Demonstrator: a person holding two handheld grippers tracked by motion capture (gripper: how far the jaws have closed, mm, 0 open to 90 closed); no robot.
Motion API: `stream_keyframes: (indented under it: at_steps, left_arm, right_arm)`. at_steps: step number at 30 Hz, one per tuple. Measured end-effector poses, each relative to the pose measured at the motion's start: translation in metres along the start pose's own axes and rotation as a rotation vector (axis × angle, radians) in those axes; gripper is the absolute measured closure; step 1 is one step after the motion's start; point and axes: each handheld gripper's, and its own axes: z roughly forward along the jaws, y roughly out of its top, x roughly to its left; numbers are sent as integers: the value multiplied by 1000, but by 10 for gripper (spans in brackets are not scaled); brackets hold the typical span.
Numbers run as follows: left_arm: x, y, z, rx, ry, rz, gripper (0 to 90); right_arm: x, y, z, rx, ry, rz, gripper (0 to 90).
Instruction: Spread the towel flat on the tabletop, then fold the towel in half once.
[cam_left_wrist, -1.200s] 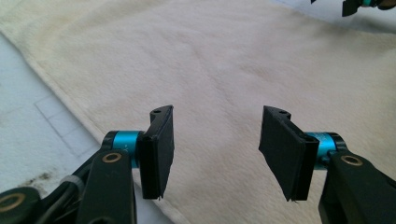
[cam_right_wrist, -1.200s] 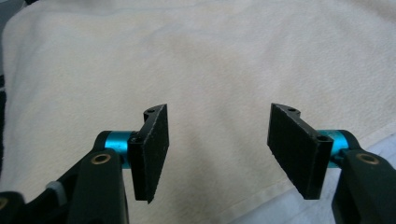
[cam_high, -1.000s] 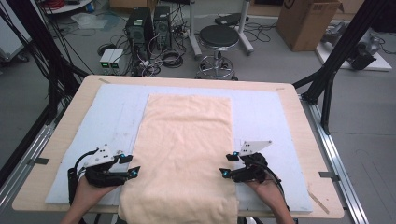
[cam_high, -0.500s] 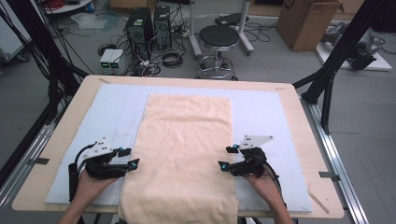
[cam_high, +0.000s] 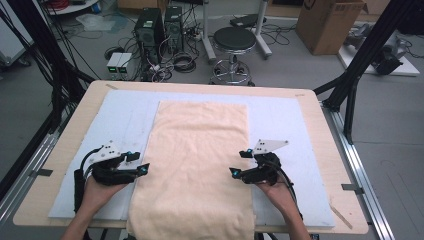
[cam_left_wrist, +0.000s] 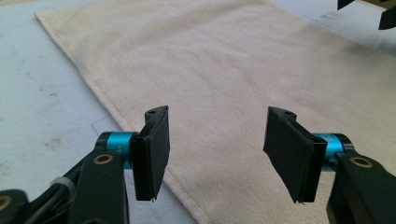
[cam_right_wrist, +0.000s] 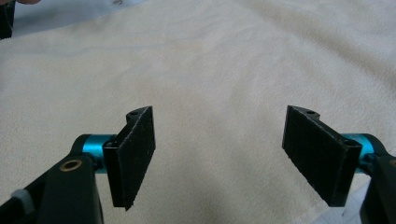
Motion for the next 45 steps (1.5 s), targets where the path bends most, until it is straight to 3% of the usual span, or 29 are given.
stream_keyframes:
  at_steps: [34,39,45]
  left_arm:
    - [0,3,-3,-6,8,8,398]
    - [6,13,2,-1,25,6,398]
    - [14,30,19,-7,47,-5,398]
  right_arm:
    - [0,3,-4,-16,-2,1,234]
    - [-6,6,-5,-14,-22,6,234]
    - [-23,14,0,21,-51,38,218]
